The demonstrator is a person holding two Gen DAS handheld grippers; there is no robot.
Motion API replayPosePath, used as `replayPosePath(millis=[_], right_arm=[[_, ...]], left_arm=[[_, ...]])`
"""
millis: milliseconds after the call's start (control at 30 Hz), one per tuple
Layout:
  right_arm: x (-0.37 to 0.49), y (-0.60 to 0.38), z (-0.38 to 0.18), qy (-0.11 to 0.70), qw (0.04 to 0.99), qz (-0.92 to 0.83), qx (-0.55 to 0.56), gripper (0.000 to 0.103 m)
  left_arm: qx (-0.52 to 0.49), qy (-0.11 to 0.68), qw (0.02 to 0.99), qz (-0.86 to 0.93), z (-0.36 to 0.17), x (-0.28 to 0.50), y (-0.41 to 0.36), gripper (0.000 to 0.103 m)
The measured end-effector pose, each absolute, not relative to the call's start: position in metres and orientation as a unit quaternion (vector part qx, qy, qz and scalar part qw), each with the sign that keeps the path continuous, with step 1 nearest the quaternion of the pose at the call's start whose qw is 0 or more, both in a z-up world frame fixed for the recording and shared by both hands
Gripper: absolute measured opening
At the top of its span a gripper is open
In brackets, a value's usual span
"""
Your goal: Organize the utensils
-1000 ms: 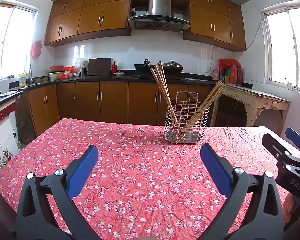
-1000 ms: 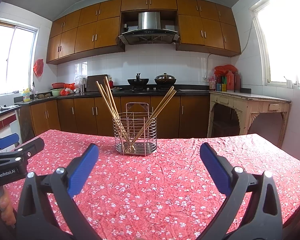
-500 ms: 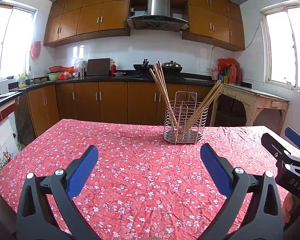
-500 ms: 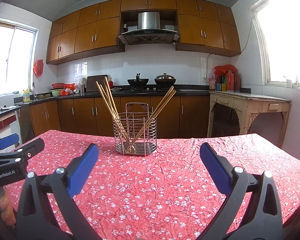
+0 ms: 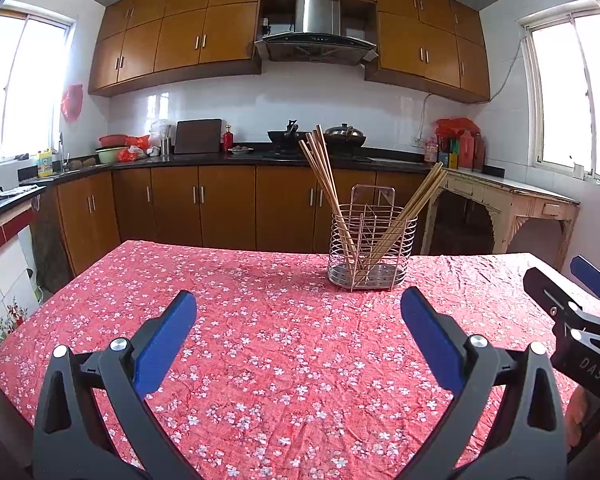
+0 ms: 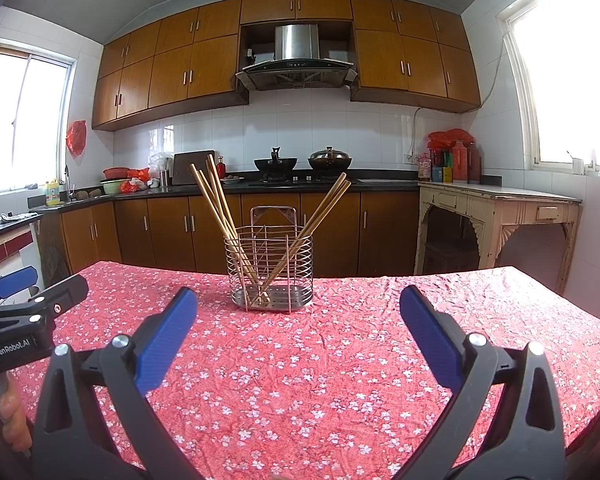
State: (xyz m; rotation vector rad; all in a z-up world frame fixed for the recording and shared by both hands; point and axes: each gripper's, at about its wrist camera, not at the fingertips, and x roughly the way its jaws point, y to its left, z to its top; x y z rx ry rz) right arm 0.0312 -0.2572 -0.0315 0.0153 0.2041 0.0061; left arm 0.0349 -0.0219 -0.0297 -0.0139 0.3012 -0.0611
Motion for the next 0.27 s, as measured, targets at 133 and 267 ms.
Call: replayPosePath(millis=[133,267], right_arm=[[0.0313,-0.2565,-0.0314,0.101,0.995,0.003,0.008,0.099],[0.0316,-0.2548,-0.0322,0.101,0.995,0.002,0.009,0.099]], left_arm=[[-0.008,0.152,0.988,-0.031,-0.029,0.0348,-0.0207,0.101],[-0.009,0.154,0.987,-0.032,-0.0281,0.0361,-0.0189,0.101]])
